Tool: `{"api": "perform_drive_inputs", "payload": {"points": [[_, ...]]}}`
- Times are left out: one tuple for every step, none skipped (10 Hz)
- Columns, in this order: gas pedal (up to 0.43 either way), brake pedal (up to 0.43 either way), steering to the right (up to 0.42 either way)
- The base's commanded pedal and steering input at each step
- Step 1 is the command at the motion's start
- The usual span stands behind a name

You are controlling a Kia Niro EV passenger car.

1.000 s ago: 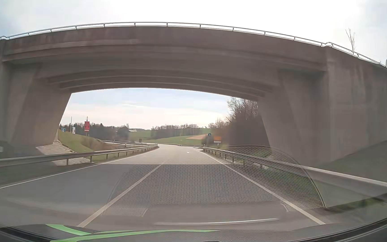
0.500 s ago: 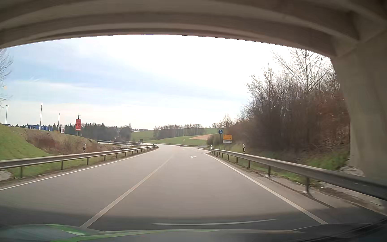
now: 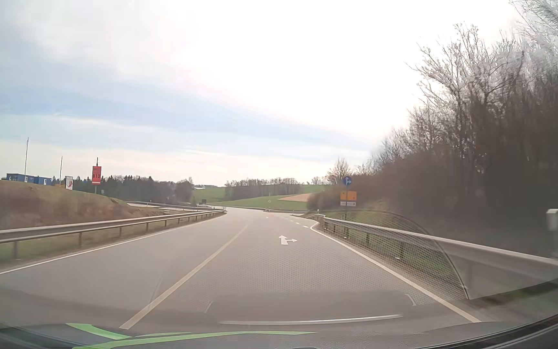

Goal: Follow the waypoints while adhering to traffic rules and regulations

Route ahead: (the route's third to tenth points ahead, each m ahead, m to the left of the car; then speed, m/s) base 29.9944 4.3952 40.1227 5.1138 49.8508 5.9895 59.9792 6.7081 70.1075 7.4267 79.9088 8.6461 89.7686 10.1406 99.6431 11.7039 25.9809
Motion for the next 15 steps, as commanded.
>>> {"api": "perform_drive_inputs", "payload": {"points": [[0.169, 0.0, -0.005], [0.169, 0.0, -0.005], [0.169, 0.0, -0.005], [0.169, 0.0, -0.005], [0.169, 0.0, -0.005], [0.169, 0.0, -0.005], [0.169, 0.0, -0.005], [0.169, 0.0, -0.005], [0.169, 0.0, -0.005], [0.169, 0.0, -0.005], [0.169, 0.0, -0.005], [0.169, 0.0, -0.005], [0.169, 0.0, -0.005], [0.169, 0.0, -0.005], [0.169, 0.0, -0.006]]}}
